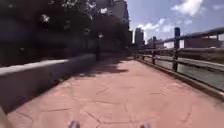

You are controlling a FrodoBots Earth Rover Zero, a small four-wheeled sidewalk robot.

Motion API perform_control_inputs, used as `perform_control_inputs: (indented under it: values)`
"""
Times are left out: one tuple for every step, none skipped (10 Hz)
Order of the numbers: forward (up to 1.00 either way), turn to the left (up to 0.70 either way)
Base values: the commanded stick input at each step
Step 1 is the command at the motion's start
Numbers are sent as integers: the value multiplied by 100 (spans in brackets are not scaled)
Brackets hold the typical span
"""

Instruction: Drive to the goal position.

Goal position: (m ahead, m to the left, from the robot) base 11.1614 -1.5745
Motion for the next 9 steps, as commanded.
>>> perform_control_inputs:
  values:
    - [100,0]
    - [100,0]
    - [100,0]
    - [100,0]
    - [100,0]
    - [100,0]
    - [100,0]
    - [100,0]
    - [100,0]
